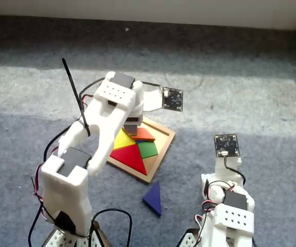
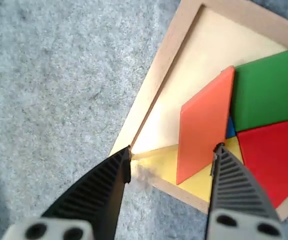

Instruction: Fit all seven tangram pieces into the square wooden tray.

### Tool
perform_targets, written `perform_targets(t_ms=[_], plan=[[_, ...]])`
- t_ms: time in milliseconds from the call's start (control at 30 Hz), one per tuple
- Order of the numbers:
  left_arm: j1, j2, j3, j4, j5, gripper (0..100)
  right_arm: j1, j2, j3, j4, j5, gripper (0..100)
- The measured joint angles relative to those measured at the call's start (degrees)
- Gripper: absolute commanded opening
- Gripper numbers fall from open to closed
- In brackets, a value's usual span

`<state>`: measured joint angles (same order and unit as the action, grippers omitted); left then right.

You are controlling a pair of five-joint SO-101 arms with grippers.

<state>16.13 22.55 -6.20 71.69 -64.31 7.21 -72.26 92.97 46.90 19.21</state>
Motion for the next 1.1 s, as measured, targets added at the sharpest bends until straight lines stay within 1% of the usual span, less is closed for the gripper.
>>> perform_targets(t_ms=[200,333,733,867,1100], plan=[[0.2,-0.5,5.5,-9.9,4.0,27,0.0,0.0,0.0,0.0,0.0,3.5],[0.0,0.0,7.1,-14.1,4.6,27,0.0,0.0,0.0,0.0,0.0,3.5],[0.0,0.2,7.1,-14.4,4.7,27,0.0,0.0,0.0,0.0,0.0,3.5],[0.0,-2.2,7.2,-14.4,4.9,27,0.0,0.0,0.0,0.0,0.0,3.5],[0.0,-8.7,7.2,-14.4,10.3,27,0.0,0.0,0.0,0.0,0.0,3.5]])
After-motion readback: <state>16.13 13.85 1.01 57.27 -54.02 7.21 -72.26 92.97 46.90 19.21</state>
